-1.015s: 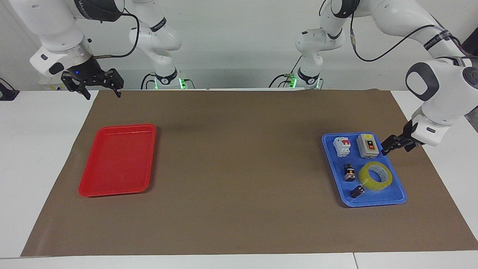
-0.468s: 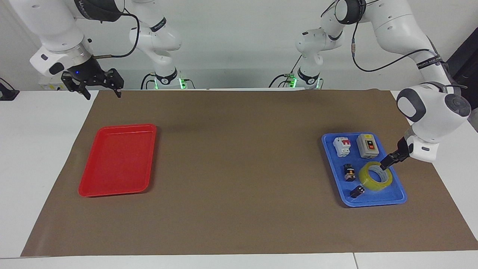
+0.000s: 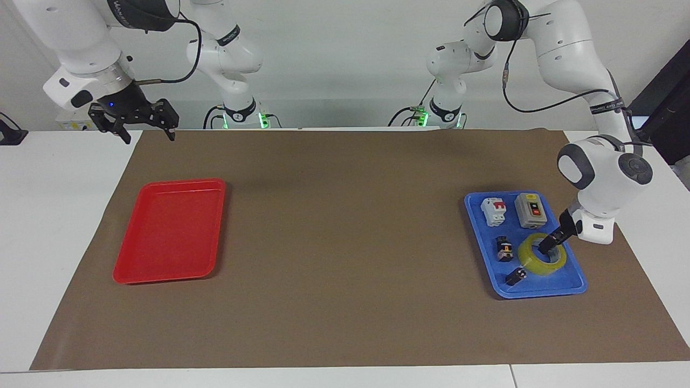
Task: Place and move tape with both arms
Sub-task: 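Reach the left gripper into the blue tray and grasp the yellow tape, then lift the yellow tape with the left gripper and set it mid-table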
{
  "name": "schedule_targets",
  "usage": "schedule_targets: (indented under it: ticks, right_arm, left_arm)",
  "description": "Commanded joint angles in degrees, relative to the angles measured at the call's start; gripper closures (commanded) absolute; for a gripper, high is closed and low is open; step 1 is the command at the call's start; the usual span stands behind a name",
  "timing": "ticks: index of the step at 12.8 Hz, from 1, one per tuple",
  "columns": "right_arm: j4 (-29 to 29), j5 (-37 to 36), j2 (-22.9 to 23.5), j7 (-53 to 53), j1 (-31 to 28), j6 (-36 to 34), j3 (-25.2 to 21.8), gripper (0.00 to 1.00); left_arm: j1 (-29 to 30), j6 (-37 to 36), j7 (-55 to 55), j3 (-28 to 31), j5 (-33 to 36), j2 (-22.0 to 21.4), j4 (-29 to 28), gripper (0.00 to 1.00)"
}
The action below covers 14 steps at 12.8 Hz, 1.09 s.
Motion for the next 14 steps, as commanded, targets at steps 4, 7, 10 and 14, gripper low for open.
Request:
schedule_targets:
  ticks: [4, 7, 10, 14]
  right_arm:
    - [-0.3, 0.6, -0.2, 0.3, -0.3, 0.3, 0.3, 0.0]
    - [-0.3, 0.6, -0.2, 0.4, -0.2, 0.3, 0.3, 0.0]
    - [-0.3, 0.6, -0.2, 0.4, -0.2, 0.3, 0.3, 0.0]
    - [-0.3, 0.6, -0.2, 0.3, -0.2, 0.3, 0.3, 0.0]
  left_arm:
    - [0.1, 1.5, -0.6, -0.1, -0.1, -0.6, -1.9, 1.0]
    - [0.3, -0.3, 2.6, 0.0, -0.1, -3.8, -2.0, 1.0]
    - [0.6, -7.7, 7.8, 0.0, -0.1, -10.5, -1.6, 1.0]
    - [-7.0, -14.4, 7.0, -0.2, 0.0, -15.9, -3.2, 1.0]
